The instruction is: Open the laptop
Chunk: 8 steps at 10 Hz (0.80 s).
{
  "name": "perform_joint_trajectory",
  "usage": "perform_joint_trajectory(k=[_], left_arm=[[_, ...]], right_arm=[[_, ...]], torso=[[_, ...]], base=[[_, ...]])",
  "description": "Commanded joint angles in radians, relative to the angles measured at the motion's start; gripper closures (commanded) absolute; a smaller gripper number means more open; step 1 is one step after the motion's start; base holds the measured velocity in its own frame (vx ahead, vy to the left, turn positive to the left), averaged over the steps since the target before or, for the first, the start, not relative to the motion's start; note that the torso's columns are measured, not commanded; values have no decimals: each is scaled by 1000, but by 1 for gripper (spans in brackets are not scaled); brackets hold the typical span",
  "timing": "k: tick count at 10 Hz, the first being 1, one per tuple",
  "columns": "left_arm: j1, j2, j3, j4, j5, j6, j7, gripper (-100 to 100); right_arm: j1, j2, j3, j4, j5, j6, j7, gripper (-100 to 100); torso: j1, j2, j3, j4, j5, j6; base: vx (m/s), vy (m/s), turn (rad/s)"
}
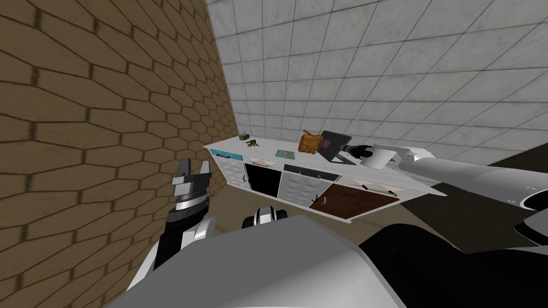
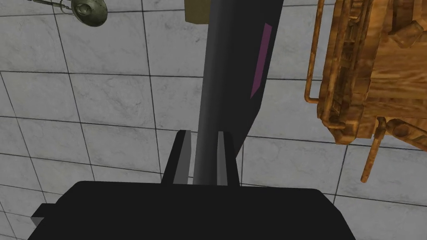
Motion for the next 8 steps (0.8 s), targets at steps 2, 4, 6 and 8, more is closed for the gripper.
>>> perform_joint_trajectory(k=[2, 4, 6, 8], left_arm=[[0, 0, 0, 0, 0, 0, 0, 0], [0, 0, 0, 0, 0, 0, 0, 0], [0, 0, 0, 0, 0, 0, 0, 0], [0, 0, 0, 0, 0, 0, 0, 0]], right_arm=[[3, 21, 19, 11, -61, 0, -49, 100], [-10, 41, 11, 20, -82, -28, -65, 100], [-19, 76, 20, 18, -108, -40, -88, 100], [-23, 94, 25, 18, -121, -46, -99, 100]], torso=[[0, -2, -1, -1, -2, 4], [4, -2, -1, -1, 0, 1], [2, -2, 0, -3, -3, -3], [0, -5, -2, -5, -6, -1]], base=[[-58, -60, 75], [-29, -35, 34], [-43, -89, 74], [-39, -60, 36]])
